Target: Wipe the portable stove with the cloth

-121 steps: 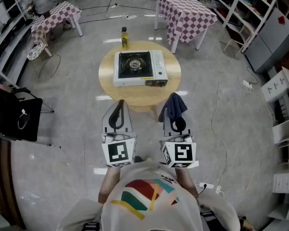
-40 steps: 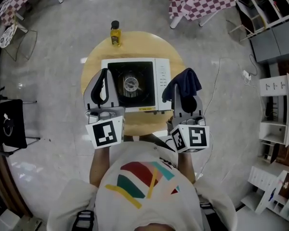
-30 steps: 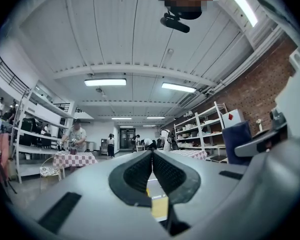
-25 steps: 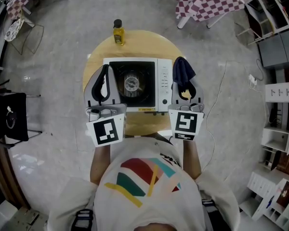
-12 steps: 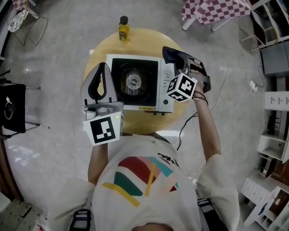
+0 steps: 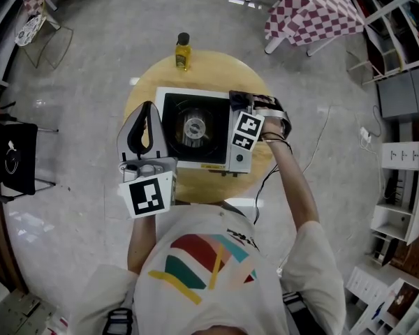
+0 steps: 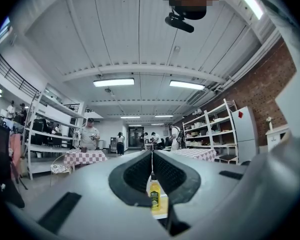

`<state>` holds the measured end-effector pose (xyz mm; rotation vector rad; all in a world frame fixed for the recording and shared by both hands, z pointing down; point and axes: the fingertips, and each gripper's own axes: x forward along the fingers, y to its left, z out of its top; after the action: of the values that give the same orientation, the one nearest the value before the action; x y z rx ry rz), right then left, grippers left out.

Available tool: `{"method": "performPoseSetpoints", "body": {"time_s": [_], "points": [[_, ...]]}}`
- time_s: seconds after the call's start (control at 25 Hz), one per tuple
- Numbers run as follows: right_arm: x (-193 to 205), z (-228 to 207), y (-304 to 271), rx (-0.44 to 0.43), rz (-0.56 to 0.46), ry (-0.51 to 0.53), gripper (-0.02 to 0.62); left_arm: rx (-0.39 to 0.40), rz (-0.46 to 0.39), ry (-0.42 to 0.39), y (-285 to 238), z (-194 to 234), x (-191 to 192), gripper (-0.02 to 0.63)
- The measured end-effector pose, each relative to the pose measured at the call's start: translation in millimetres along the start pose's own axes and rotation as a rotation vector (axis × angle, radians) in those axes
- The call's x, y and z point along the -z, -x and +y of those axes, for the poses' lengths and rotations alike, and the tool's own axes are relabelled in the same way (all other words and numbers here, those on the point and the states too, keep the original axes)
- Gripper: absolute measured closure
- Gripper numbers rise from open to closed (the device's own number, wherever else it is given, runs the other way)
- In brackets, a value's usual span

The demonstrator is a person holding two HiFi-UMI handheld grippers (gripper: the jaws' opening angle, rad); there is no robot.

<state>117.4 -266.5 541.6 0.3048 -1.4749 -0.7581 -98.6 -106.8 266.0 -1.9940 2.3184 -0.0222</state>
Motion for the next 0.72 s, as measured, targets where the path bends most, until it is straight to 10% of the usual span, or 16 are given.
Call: {"method": "performPoseSetpoints", "body": {"time_s": [0.72], "points": [[-4.0, 44.8, 38.6, -0.138, -0.04, 0.003, 0.565, 0.012, -0.042, 0.048, -8.1, -2.6, -6.5, 0.598]]}}
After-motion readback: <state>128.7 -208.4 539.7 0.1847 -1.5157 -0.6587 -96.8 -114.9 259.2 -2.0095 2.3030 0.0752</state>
